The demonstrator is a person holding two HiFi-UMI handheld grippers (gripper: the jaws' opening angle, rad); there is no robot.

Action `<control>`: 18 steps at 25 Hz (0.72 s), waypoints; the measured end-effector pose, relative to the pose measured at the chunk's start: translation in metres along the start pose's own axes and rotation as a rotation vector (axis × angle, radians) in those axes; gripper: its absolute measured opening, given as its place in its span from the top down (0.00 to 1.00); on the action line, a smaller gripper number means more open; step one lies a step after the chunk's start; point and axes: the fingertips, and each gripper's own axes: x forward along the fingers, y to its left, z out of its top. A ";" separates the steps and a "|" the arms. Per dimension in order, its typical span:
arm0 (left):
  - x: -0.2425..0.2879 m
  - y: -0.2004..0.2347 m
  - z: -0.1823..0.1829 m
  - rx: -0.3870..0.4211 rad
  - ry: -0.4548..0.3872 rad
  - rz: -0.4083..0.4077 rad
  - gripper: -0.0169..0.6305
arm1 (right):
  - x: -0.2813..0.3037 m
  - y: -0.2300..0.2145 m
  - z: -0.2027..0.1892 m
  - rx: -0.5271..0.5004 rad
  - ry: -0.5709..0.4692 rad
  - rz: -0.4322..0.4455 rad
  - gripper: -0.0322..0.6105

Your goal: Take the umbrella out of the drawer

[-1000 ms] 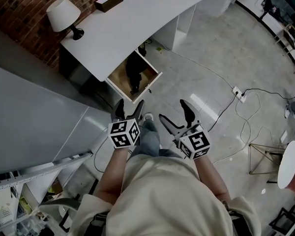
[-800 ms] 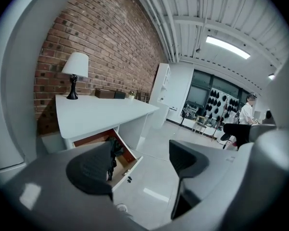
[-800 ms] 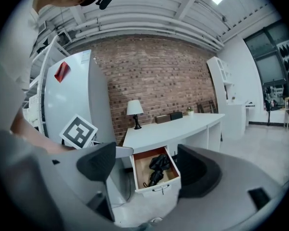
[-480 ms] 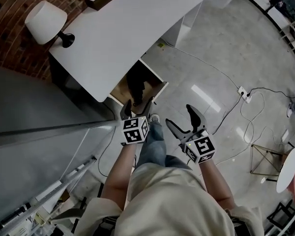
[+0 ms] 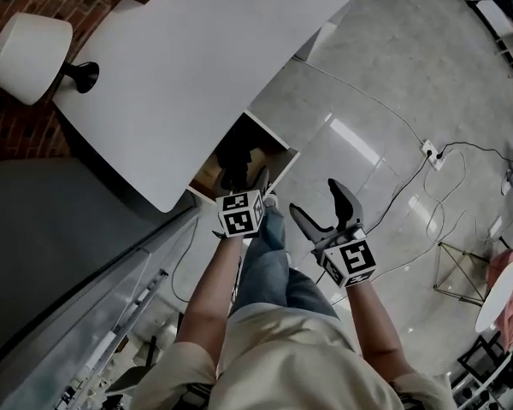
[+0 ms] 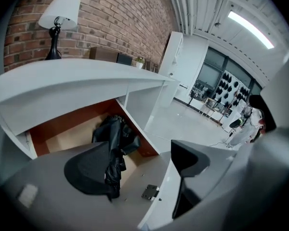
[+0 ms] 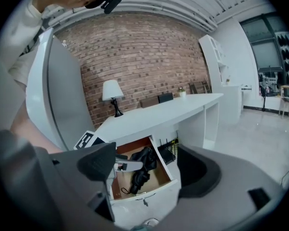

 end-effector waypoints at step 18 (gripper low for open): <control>0.133 0.097 -0.025 -0.010 0.148 0.242 0.18 | 0.058 -0.046 -0.043 0.121 0.070 -0.062 0.37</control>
